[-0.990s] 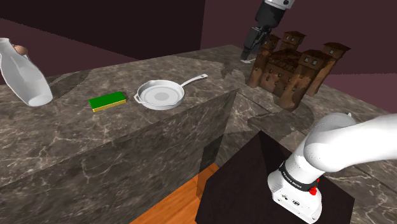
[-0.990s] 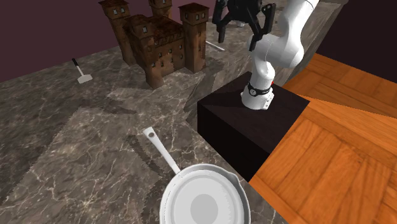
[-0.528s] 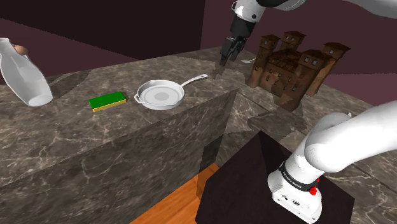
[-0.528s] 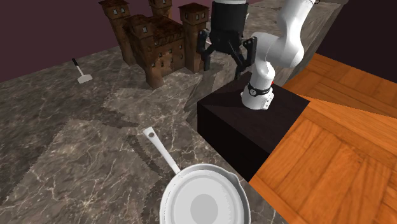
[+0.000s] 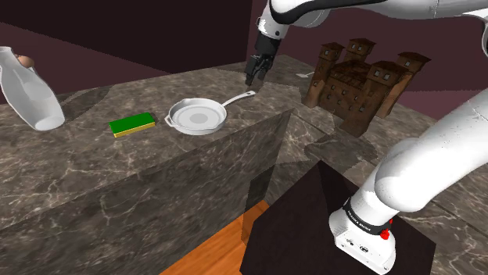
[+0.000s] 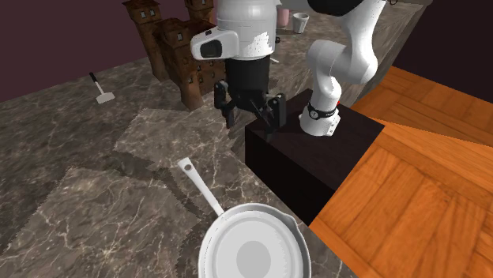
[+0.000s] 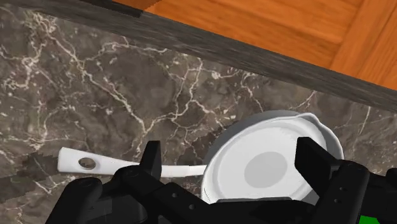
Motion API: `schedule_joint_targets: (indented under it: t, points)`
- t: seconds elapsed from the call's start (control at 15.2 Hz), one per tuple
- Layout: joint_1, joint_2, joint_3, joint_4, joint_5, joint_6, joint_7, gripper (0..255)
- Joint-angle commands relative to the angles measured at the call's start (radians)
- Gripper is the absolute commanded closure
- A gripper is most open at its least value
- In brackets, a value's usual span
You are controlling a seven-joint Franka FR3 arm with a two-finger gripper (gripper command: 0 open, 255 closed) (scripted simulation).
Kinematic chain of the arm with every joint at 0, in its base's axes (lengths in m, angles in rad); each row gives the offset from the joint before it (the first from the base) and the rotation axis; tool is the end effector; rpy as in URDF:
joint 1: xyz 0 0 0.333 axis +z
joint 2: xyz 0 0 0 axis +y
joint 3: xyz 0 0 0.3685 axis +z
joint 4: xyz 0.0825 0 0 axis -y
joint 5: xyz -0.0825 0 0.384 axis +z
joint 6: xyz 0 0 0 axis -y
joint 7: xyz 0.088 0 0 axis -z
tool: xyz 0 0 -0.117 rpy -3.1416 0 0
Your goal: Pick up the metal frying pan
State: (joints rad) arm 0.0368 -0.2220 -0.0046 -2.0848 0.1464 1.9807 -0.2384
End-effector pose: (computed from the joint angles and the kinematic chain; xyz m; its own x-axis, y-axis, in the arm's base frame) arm 0.4916 0.0262 0.5740 0.9675 0.2084 0.1435 0.2248 -0.9682 -0.1099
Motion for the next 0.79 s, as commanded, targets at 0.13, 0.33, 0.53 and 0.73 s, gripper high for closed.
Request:
schedule_joint_targets:
  t: [0.13, 0.33, 0.53, 0.73]
  points:
    - [0.011, 0.148, 0.005, 0.092, 0.023, 0.044, -0.019, 0]
    - [0.016, 0.264, 0.008, 0.178, 0.039, 0.065, -0.036, 0]
    - [0.02, 0.381, 0.013, 0.277, 0.053, 0.076, -0.05, 0]
    - [0.022, 0.503, 0.02, 0.391, 0.064, 0.075, -0.061, 0]
